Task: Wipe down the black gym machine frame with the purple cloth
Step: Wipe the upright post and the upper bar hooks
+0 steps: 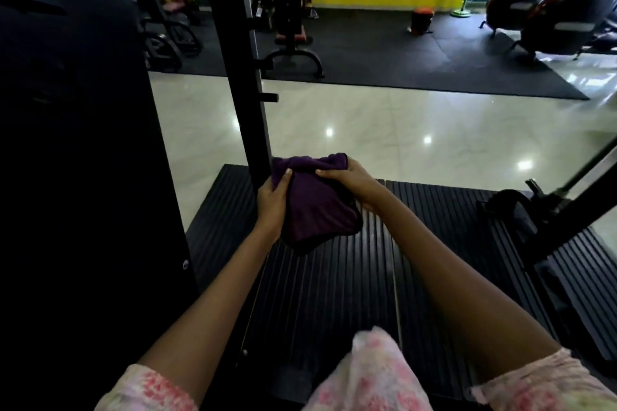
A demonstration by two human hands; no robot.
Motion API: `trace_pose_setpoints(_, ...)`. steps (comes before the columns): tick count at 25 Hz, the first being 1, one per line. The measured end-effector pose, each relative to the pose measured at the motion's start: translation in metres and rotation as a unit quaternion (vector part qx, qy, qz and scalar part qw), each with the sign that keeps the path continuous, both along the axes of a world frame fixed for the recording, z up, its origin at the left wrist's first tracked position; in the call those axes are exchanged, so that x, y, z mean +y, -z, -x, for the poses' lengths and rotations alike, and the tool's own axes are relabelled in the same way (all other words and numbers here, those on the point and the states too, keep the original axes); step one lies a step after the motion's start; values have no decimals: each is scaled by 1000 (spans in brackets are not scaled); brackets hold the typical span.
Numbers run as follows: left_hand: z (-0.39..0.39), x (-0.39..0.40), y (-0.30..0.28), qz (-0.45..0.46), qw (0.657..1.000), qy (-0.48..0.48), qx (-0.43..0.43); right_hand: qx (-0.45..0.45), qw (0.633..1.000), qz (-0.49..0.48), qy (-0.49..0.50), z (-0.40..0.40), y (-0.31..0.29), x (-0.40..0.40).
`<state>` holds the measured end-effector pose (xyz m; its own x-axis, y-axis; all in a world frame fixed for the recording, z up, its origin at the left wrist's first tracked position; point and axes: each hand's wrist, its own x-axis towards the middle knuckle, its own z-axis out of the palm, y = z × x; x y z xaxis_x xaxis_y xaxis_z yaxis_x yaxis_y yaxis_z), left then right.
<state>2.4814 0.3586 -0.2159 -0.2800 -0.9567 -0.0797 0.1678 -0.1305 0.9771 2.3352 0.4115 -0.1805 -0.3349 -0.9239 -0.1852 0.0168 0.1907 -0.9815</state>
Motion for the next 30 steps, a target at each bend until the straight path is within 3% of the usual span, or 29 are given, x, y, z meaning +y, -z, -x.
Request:
trace_pose_setpoints(4,10,-34,-2,8,1000,-16,-16,-14,1000,-2,-18,16,7,-38)
trace_pose_setpoints(11,43,-119,-3,1,993,-116,-13,28,988,23,-149,66,0,-150)
trace_pose_setpoints(15,66,-164,-13,-12,973,-230,-8,79,965,32,-250,92,-19,-225)
trace_pose_setpoints(20,73,-198,-32,36,955,-294,-32,121,936,66,-325,106,-43,-292)
trace_pose_setpoints(27,70,-243,-35,43,929,-364,-39,35,925,60,-374,87,-29,-354)
trace_pose_setpoints(30,64,-278,-30,88,902,-415,-81,-16,906,23,-423,77,-34,-393)
